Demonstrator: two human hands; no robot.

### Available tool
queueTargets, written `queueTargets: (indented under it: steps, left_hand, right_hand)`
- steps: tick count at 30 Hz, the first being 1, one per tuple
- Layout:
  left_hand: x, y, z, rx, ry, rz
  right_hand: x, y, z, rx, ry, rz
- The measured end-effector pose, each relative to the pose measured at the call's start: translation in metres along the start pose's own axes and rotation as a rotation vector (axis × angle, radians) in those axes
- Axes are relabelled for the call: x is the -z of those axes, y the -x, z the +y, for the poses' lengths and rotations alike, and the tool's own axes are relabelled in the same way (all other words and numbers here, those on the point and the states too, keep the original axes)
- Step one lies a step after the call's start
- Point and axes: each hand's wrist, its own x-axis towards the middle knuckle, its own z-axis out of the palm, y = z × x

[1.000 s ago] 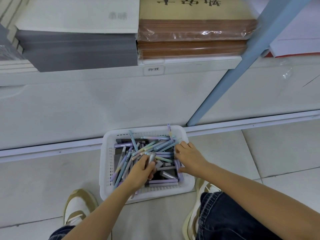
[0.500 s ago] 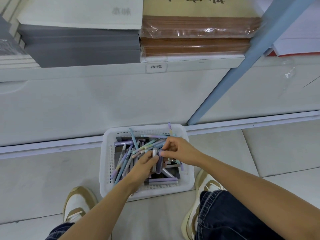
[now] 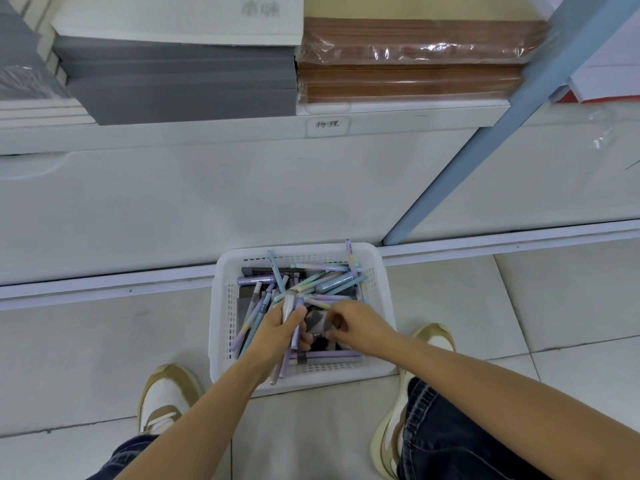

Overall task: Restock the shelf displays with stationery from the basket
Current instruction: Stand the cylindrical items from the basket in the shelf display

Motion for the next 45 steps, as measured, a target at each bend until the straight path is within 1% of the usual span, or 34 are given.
queueTargets:
  steps: [2, 5, 6, 8, 10, 11, 12, 14, 16, 18, 21, 23, 24, 28, 31, 33, 36, 39, 41, 43, 45]
  left_hand:
    - [0.0, 0.0, 0.001, 0.012, 0.088, -0.017]
    - [-0.002, 0.0, 0.001, 0.01, 0.062, -0.026]
    - [-0.003, 0.0, 0.001, 0.026, 0.071, -0.036]
    - [-0.003, 0.0, 0.001, 0.056, 0.122, -0.076]
    - [0.002, 0.002, 0.002, 0.047, 0.096, -0.094]
    - [0.005, 0.002, 0.002, 0.042, 0.077, -0.096]
    - [0.007, 0.003, 0.002, 0.042, 0.065, -0.088]
    - [0.011, 0.005, 0.001, 0.041, 0.059, -0.049]
    - [0.016, 0.006, 0.0, 0.028, 0.061, -0.011]
    - [0.021, 0.007, -0.001, 0.012, 0.071, 0.022]
    - [0.028, 0.006, -0.001, 0.012, 0.12, 0.055]
    - [0.032, 0.007, -0.001, 0.012, 0.148, 0.066]
    - [0.033, 0.007, 0.0, 0.015, 0.157, 0.074]
    - [0.033, 0.01, 0.006, 0.011, 0.187, 0.077]
    - [0.027, 0.018, 0.026, -0.06, 0.149, 0.055]
    - [0.02, 0.024, 0.043, -0.095, 0.166, 0.054]
    - [0.01, 0.043, 0.078, -0.174, 0.217, 0.026]
    - [0.003, 0.066, 0.115, -0.308, 0.231, 0.064]
    - [0.0, 0.091, 0.139, -0.413, 0.193, 0.079]
    - [-0.002, 0.102, 0.157, -0.48, 0.141, 0.078]
    - [-0.005, 0.121, 0.18, -0.559, 0.107, 0.082]
  right_hand:
    - [0.009, -0.004, -0.005, -0.009, -0.174, 0.053]
    - [0.016, -0.007, -0.016, -0.091, -0.534, 0.083]
    - [0.016, -0.008, -0.02, -0.115, -0.613, 0.092]
    - [0.016, -0.01, -0.025, -0.127, -0.673, 0.094]
    - [0.017, -0.013, -0.028, -0.099, -0.689, 0.083]
    - [0.019, -0.016, -0.028, -0.088, -0.646, 0.104]
    - [0.021, -0.019, -0.026, -0.085, -0.549, 0.151]
    - [0.025, -0.027, -0.019, -0.077, -0.251, 0.249]
    - [0.025, -0.033, -0.012, -0.06, 0.019, 0.221]
    - [0.022, -0.037, -0.008, -0.022, 0.196, 0.152]
    - [0.022, -0.044, -0.006, 0.021, 0.342, 0.107]
    - [0.027, -0.046, -0.007, 0.035, 0.34, 0.095]
    - [0.03, -0.045, -0.008, 0.045, 0.282, 0.104]
    - [0.047, -0.04, -0.025, 0.052, -0.155, 0.192]
    - [0.068, -0.033, -0.05, 0.053, -0.461, 0.174]
    - [0.083, -0.028, -0.066, 0.083, -0.595, 0.194]
    - [0.111, -0.015, -0.094, 0.143, -0.687, 0.248]
    - [0.146, 0.003, -0.121, 0.204, -0.724, 0.258]
    - [0.166, 0.024, -0.138, 0.273, -0.724, 0.287]
    - [0.181, 0.034, -0.149, 0.334, -0.705, 0.302]
    - [0.197, 0.053, -0.168, 0.413, -0.683, 0.366]
